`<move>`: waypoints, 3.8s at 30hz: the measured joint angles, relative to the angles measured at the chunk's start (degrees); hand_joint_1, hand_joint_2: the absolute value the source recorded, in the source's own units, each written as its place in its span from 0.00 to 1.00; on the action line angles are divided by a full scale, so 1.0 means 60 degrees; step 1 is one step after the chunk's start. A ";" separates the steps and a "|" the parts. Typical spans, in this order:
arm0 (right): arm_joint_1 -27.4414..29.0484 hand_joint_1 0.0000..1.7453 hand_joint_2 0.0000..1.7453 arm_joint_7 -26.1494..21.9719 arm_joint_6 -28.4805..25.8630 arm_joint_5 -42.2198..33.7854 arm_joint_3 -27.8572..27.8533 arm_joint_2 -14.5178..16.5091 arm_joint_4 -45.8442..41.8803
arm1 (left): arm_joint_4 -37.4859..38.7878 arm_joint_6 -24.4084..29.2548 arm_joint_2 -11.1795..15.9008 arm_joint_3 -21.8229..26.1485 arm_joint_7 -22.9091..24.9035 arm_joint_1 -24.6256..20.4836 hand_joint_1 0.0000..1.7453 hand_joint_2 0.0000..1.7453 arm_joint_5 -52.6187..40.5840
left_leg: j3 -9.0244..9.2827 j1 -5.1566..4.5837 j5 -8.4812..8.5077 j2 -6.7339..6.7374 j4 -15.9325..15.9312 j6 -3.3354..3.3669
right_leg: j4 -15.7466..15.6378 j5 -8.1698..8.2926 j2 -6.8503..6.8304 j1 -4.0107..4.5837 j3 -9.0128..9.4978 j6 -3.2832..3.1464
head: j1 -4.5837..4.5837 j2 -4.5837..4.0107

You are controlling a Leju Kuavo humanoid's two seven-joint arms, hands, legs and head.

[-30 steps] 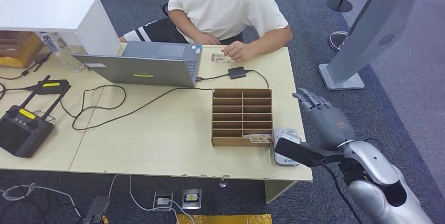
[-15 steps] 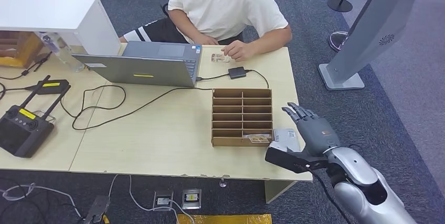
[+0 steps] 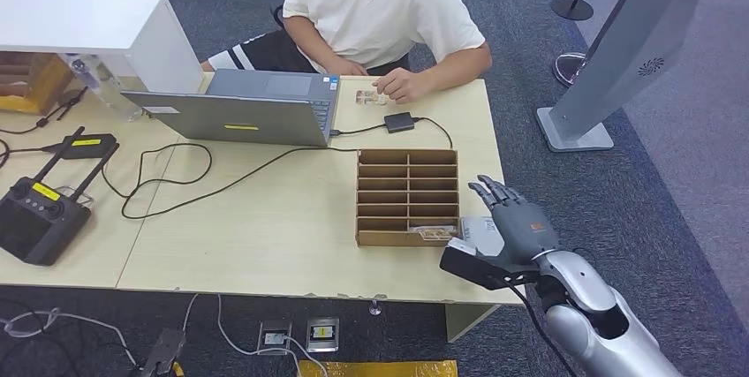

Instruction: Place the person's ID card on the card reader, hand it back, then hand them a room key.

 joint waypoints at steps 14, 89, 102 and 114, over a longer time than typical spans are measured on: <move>0.0049 0.00 1.00 -0.0605 -0.1927 -0.0323 0.0070 0.0371 0.1269 | -0.0005 0.0057 -0.0004 0.0000 0.0008 -0.0053 0.00 0.00 0.0004 | 0.0003 0.0000 0.0000 0.0000 0.0000 0.0000 | 0.0000 0.0000 0.0002 0.0000 -0.0001 0.0000 | 0.0000 0.0000; 0.0079 0.00 1.00 -0.1116 -0.1655 -0.1125 0.0491 0.1318 0.1436 | -0.0183 -0.0146 -0.0117 -0.0015 0.0678 -0.0635 0.00 0.00 -0.0470 | 0.0005 0.0000 0.0000 0.0003 0.0001 0.0000 | 0.0001 0.0001 0.0005 0.0000 0.0000 0.0000 | 0.0001 0.0000; 0.0081 0.00 1.00 -0.1086 -0.1207 -0.1301 0.0539 0.1320 0.1436 | -0.0183 -0.0177 -0.0117 -0.0015 0.0704 -0.0634 0.00 0.00 -0.0470 | 0.0005 0.0000 0.0000 0.0003 0.0001 0.0000 | 0.0001 0.0001 0.0005 0.0000 0.0000 0.0000 | 0.0001 0.0000; 0.0080 0.00 1.00 -0.0994 -0.1002 -0.1360 0.0661 0.1318 0.1436 | -0.0183 -0.0225 -0.0113 -0.0018 0.0775 -0.0634 0.00 0.00 -0.0470 | 0.0005 0.0000 0.0000 0.0003 0.0001 0.0000 | 0.0001 0.0001 0.0006 0.0000 0.0000 0.0000 | 0.0000 0.0000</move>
